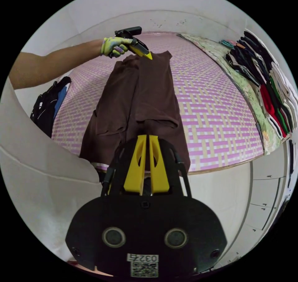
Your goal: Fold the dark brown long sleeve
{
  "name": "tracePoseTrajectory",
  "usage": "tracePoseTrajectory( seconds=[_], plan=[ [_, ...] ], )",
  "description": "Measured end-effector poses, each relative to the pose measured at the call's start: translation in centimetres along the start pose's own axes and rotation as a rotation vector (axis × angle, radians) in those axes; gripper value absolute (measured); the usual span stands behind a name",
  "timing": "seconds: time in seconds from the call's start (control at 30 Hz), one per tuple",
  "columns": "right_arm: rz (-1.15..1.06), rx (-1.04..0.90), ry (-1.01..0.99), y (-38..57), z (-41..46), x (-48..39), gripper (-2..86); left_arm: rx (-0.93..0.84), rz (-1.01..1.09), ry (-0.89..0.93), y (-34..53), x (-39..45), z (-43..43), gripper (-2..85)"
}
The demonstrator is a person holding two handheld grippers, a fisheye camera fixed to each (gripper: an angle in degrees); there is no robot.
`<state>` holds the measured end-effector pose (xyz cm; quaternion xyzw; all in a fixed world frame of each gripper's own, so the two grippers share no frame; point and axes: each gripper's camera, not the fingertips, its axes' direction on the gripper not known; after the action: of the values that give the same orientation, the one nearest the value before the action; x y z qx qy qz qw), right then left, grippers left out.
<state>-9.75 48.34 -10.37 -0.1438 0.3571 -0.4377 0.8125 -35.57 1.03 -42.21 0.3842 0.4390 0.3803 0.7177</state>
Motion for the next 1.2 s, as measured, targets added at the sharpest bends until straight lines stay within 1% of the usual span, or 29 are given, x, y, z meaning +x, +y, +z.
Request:
tracePoseTrajectory(
  seconds=[0.17,0.27,0.33,0.4,0.5,0.57,0.6,0.63,0.67,0.7,0.77,0.83,0.9,0.93,1.0,1.07,1.1,1.13,1.2],
  plan=[
    [-0.022,0.05,-0.047,-0.1,-2.3,-0.5,-0.9,0.051,-0.029,-0.009,3.2,-0.2,-1.8,-1.0],
    [-0.006,0.006,-0.098,0.3,0.0,-0.3,-0.9,0.039,-0.156,0.008,5.2,-4.7,0.0,-1.0],
    [0.008,-0.054,-0.146,0.6,2.7,0.1,-0.8,0.064,-0.255,0.068,7.1,-8.6,1.6,-1.0],
    [0.018,-0.084,-0.159,0.8,3.9,0.4,-0.8,0.093,-0.276,0.105,8.3,-9.9,1.9,-1.0],
    [0.043,-0.041,-0.172,0.9,3.2,1.3,-0.5,0.165,-0.231,0.161,9.7,-9.9,1.1,-0.5],
    [0.055,-0.016,-0.178,0.9,2.9,2.0,0.0,0.151,-0.239,0.112,10.1,-10.1,1.1,0.8],
    [0.064,-0.018,-0.188,0.9,3.2,2.5,0.9,0.111,-0.247,0.065,10.0,-10.4,1.4,2.5],
    [0.087,-0.056,-0.218,0.9,4.2,3.1,3.2,0.08,-0.25,0.054,9.9,-10.7,1.6,4.6],
    [0.103,-0.092,-0.244,0.9,4.8,3.5,5.0,0.085,-0.245,0.067,9.8,-10.8,1.4,5.4],
    [0.131,-0.147,-0.301,1.0,5.8,4.3,7.0,0.135,-0.231,0.085,9.8,-10.7,0.7,7.0],
    [0.177,-0.103,-0.314,1.5,5.2,5.1,7.7,0.217,-0.211,0.048,9.6,-10.1,-0.9,7.9],
    [0.237,-0.017,-0.292,2.4,3.5,6.2,7.8,0.326,-0.207,-0.036,8.6,-9.4,-2.8,8.4],
    [0.277,0.015,-0.301,2.9,3.1,7.1,7.7,0.396,-0.21,-0.066,7.3,-9.2,-3.7,8.9],
    [0.296,0.013,-0.303,3.1,3.2,7.6,7.7,0.424,-0.217,-0.094,6.2,-9.2,-4.0,9.2],
    [0.309,-0.004,-0.299,3.2,3.6,8.1,7.6,0.408,-0.23,-0.143,4.3,-9.3,-3.8,10.0],
    [0.31,-0.011,-0.296,3.1,3.8,8.3,7.3,0.37,-0.231,-0.224,2.9,-9.1,-3.4,7.5],
    [0.309,-0.009,-0.29,3.0,3.8,8.4,6.9,0.367,-0.235,-0.304,2.8,-8.8,-3.5,3.0],
    [0.311,-0.006,-0.287,3.0,3.8,8.6,6.7,0.397,-0.256,-0.358,3.5,-8.6,-3.8,0.4],
    [0.318,0.002,-0.291,2.9,4.0,8.9,6.6,0.464,-0.277,-0.328,5.5,-9.0,-4.4,-0.5]
  ],
)
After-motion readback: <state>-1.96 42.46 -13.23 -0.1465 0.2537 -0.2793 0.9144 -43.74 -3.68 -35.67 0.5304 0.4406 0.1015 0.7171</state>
